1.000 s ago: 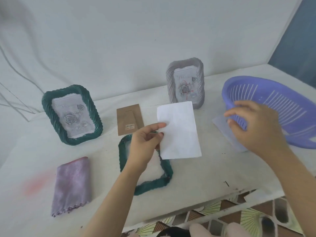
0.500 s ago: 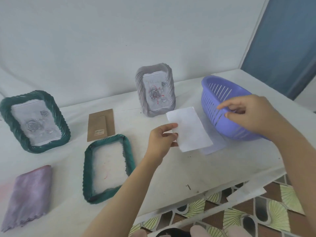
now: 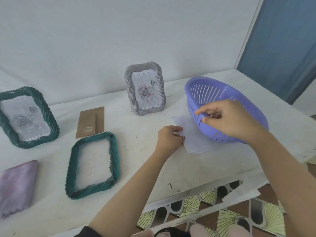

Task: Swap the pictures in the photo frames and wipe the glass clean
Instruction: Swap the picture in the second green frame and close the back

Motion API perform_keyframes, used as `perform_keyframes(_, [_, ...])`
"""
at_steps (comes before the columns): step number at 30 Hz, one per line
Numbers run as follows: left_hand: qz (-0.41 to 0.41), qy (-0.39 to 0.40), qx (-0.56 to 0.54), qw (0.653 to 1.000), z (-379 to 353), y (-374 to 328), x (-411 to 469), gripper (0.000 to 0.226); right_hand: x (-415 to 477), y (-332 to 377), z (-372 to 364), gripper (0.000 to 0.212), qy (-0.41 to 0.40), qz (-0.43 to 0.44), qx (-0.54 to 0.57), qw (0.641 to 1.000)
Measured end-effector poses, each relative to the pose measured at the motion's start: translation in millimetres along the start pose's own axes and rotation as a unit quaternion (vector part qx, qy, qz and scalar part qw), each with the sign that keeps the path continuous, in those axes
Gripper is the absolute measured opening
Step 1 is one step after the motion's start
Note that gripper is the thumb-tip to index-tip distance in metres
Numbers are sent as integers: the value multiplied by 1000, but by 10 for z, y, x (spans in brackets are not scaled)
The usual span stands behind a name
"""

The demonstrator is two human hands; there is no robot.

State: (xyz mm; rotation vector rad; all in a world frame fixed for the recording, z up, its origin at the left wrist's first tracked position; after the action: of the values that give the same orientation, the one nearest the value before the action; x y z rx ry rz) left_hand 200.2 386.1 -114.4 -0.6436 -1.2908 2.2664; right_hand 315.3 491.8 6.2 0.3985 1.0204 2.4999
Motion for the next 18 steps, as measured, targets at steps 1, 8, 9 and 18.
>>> perform_keyframes(1, [-1, 0, 8, 1000, -9, -2, 0, 33, -5, -24, -36, 25, 1, 1, 3, 1000])
perform_keyframes(8, [-40, 0, 127, 991, -63, -80, -47, 43, -89, -97, -279, 23, 11, 20, -6, 1000])
perform_keyframes(9, [-47, -2, 149, 988, -71, -81, -48, 43, -101, -103, -298, 24, 8, 24, -6, 1000])
perform_keyframes(18, [-202, -145, 43, 968, 126, -233, -211, 35, -30, -322, -25, 20, -51, -36, 60, 996])
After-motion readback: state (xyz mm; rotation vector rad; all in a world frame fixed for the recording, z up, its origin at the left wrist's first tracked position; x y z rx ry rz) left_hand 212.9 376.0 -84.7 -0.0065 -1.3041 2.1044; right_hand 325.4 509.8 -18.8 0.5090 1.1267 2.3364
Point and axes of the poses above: each hand's wrist, its own x-axis towards the middle knuckle, its own z-axis out of the back of the hand, y = z × x, the point moved 6 cm from there along x, towards the middle knuckle, and after that the axes turned 3 degrees about x, right-handed, at the moved point
